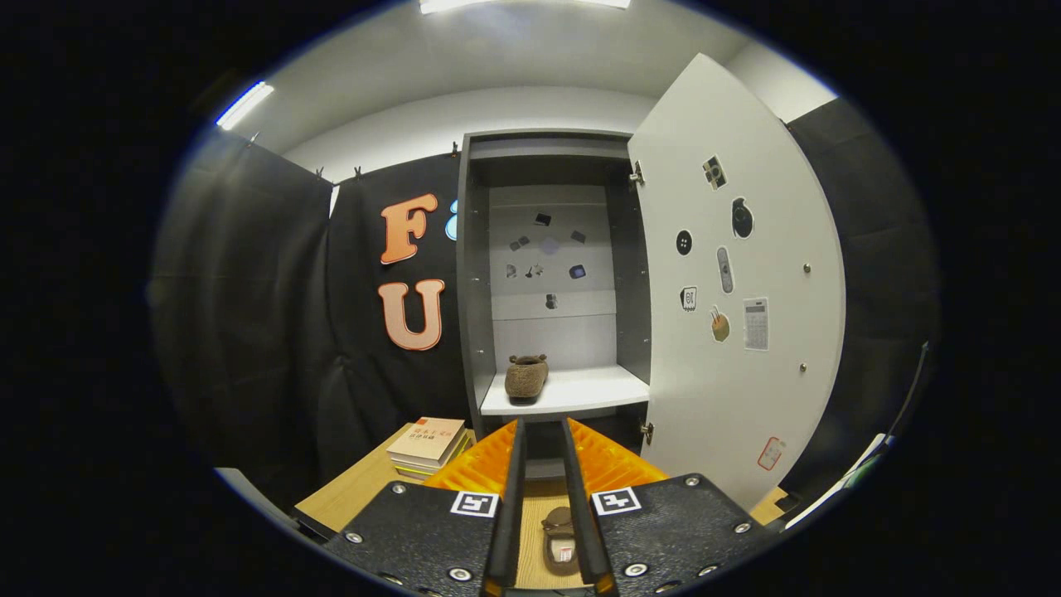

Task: Open the shoe cabinet door, grab the shoes and put them into the shoe cabinet, then close the shoe cabinet door.

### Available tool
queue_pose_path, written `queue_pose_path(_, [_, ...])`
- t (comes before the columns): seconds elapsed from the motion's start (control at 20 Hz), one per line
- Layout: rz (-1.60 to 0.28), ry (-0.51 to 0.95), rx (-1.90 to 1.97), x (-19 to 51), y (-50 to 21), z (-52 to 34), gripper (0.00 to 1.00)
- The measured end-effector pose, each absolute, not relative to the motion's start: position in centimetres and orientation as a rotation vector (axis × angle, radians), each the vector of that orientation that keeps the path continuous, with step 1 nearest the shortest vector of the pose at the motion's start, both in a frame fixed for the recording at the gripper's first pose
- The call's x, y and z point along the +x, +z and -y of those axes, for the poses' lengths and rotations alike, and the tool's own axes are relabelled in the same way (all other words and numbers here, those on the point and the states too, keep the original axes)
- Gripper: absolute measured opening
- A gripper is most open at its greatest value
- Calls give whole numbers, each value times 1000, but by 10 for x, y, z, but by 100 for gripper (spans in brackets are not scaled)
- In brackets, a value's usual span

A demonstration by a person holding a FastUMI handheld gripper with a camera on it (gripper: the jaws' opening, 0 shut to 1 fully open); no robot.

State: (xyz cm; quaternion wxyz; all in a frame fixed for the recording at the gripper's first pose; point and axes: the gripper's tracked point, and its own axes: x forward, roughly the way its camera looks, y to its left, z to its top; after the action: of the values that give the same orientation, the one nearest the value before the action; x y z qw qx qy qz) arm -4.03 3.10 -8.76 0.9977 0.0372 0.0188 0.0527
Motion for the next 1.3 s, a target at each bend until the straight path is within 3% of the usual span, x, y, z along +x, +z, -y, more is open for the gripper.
queue_pose_path(0.35, [-153, 138, 84, -25, -154, -36, 27])
queue_pose_path(0.95, [-558, 195, 207, 19, -377, -62, 30])
queue_pose_path(1.3, [-703, 205, 245, 39, -460, -69, 29])
